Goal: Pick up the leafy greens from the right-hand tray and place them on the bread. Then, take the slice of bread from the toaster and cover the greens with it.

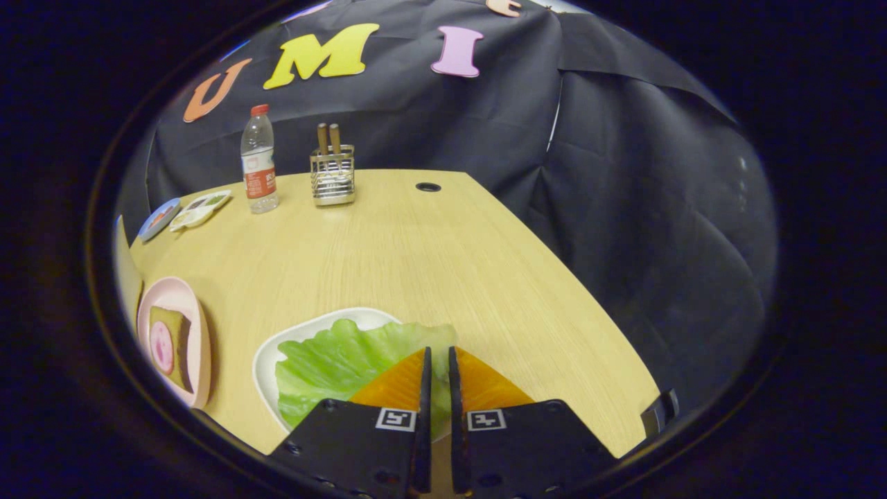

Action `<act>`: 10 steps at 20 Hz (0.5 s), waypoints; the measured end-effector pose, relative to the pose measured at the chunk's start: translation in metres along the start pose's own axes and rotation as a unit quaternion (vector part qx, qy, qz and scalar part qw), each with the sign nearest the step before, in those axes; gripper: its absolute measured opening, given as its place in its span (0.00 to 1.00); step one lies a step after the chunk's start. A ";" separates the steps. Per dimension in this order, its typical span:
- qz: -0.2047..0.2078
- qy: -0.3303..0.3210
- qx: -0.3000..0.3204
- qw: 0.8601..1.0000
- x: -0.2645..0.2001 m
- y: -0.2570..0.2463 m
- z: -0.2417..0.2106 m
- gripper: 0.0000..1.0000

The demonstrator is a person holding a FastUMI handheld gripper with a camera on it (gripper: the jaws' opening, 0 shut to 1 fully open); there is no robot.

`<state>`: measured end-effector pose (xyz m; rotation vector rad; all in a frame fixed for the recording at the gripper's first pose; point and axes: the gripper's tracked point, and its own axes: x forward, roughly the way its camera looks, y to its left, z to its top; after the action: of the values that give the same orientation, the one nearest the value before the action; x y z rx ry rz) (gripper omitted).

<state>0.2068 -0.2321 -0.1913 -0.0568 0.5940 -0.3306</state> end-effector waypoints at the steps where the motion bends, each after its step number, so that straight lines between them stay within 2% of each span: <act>1: -0.002 0.002 -0.005 1.000 -0.002 0.000 0.000 0.12; 3: -0.007 0.000 -0.015 1.000 -0.002 0.000 0.001 0.12; 4: -0.006 -0.001 -0.012 1.000 -0.003 0.001 0.002 0.01; 10: 0.008 -0.003 0.004 1.000 -0.017 0.008 0.006 0.00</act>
<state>0.1994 -0.2191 -0.1787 -0.0451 0.5872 -0.3176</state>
